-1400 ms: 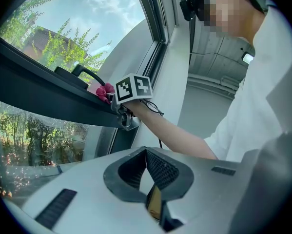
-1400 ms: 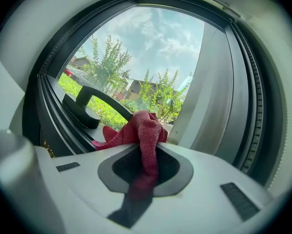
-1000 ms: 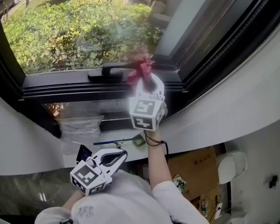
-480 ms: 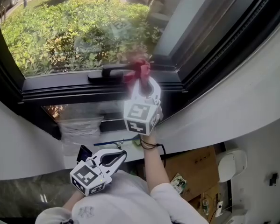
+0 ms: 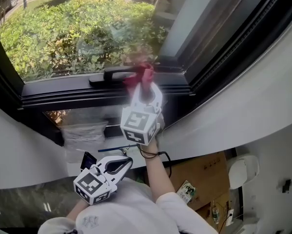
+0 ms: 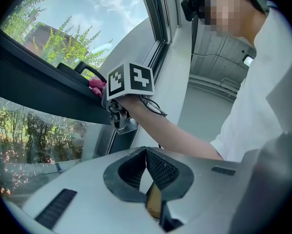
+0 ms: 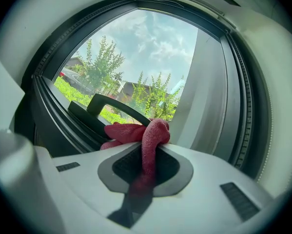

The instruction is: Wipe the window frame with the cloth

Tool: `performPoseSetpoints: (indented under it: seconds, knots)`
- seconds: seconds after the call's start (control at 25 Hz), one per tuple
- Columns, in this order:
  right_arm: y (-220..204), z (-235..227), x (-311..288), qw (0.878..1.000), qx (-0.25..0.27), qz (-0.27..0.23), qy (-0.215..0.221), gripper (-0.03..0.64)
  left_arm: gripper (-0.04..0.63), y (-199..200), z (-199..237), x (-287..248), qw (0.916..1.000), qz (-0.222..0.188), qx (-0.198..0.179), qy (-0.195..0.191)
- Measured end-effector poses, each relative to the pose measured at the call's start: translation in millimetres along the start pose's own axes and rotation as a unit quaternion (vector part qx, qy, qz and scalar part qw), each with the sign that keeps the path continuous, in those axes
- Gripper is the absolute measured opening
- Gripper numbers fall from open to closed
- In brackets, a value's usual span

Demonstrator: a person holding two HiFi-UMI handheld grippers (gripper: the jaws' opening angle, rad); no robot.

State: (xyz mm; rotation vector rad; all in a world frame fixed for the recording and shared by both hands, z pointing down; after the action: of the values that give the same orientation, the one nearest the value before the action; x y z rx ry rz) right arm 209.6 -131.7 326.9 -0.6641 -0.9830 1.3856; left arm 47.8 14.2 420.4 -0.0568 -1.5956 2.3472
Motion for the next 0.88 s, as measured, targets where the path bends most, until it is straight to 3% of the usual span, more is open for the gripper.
performPoseSetpoints:
  seconds: [0.88]
  knots:
    - [-7,-8,3,0.998,-0.013,-0.041,0.041,0.052,0.009,0,-13,-10,0.9991,-0.014,-0.019,0.034]
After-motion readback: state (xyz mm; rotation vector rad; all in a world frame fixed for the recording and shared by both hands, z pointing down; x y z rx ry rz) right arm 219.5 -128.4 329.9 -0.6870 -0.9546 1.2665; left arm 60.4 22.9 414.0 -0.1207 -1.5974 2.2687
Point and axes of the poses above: the fingertips, and each gripper's own axes: x backward along the fingers, z to its left, y out of its top, the point moved 10 cm from there along x, backward along the fingers, and after that the axes turned 15 degrees about -z, right-handed, at the moved point
